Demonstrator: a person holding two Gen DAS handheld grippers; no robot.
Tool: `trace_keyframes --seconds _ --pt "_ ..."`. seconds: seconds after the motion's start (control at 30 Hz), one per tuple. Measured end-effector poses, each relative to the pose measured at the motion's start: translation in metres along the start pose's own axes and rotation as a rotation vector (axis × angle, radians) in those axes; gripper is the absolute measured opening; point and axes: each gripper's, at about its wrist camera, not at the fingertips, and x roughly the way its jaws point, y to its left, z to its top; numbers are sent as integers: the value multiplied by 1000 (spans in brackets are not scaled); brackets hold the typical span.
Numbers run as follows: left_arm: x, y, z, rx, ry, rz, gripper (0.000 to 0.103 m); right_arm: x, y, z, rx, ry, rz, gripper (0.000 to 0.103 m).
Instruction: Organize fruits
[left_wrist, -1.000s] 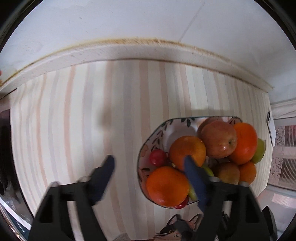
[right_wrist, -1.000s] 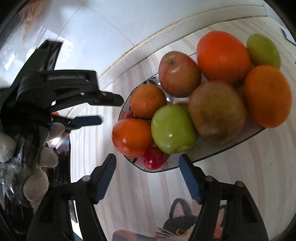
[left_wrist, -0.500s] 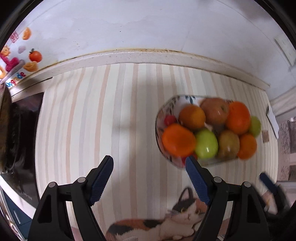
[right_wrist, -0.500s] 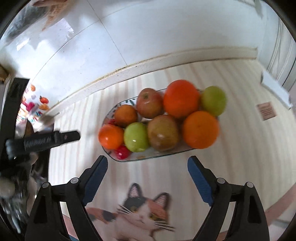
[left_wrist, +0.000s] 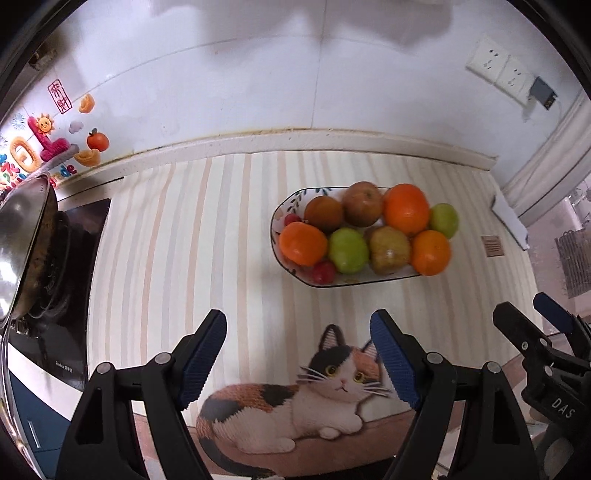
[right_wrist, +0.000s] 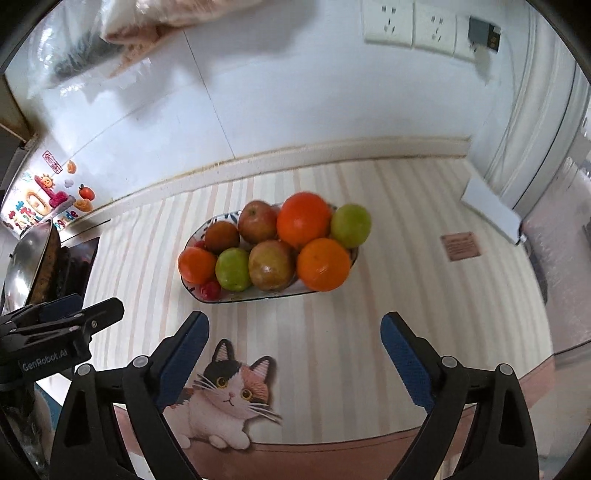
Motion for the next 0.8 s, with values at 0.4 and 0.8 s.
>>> trace_keyframes --seconds 0.4,0.8 --pt "-38 -14 -24 -48 -66 25 79 -53 -12 -1 -49 -80 17 100" --pt "-99 -25 -58 -82 -198 91 79 -114 -2 -25 -134 -143 51 100"
